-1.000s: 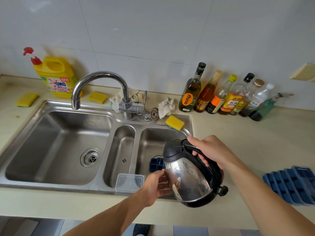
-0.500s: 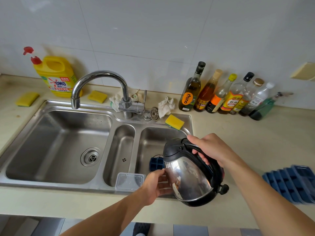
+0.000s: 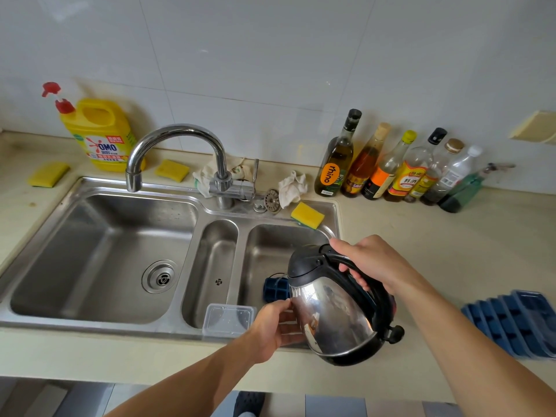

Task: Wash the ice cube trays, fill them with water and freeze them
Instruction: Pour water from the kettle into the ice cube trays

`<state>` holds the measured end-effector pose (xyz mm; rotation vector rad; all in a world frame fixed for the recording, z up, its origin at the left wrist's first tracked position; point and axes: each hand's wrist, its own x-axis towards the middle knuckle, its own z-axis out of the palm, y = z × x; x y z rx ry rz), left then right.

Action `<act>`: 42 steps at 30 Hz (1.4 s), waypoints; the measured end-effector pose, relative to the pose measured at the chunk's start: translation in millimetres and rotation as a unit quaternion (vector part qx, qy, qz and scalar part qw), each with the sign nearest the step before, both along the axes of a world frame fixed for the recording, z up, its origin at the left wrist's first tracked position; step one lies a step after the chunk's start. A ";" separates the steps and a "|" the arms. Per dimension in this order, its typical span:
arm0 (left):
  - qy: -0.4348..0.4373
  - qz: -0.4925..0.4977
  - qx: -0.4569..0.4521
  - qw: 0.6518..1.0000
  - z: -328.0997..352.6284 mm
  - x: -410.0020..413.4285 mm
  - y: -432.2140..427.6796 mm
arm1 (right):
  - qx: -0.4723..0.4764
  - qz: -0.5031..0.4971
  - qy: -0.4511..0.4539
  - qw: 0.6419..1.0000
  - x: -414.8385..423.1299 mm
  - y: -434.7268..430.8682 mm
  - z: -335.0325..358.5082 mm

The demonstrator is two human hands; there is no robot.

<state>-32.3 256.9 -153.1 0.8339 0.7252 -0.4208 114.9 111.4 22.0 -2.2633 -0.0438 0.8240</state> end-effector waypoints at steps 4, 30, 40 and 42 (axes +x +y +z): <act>0.004 0.000 0.001 1.000 1.7 -1.9 -0.5 | -0.002 0.003 -0.003 1.000 -1.1 -0.2 0.6; 0.000 -0.010 0.008 1.000 14.7 -11.0 -8.2 | -0.017 0.014 -0.010 1.000 -13.5 -5.0 13.2; 0.006 -0.023 0.003 1.000 20.9 -6.3 -20.3 | -0.025 0.003 -0.013 1.000 -13.6 -20.6 20.9; 0.006 -0.026 0.003 1.000 22.0 -5.4 -23.2 | -0.025 0.001 -0.013 1.000 -13.7 -23.4 22.6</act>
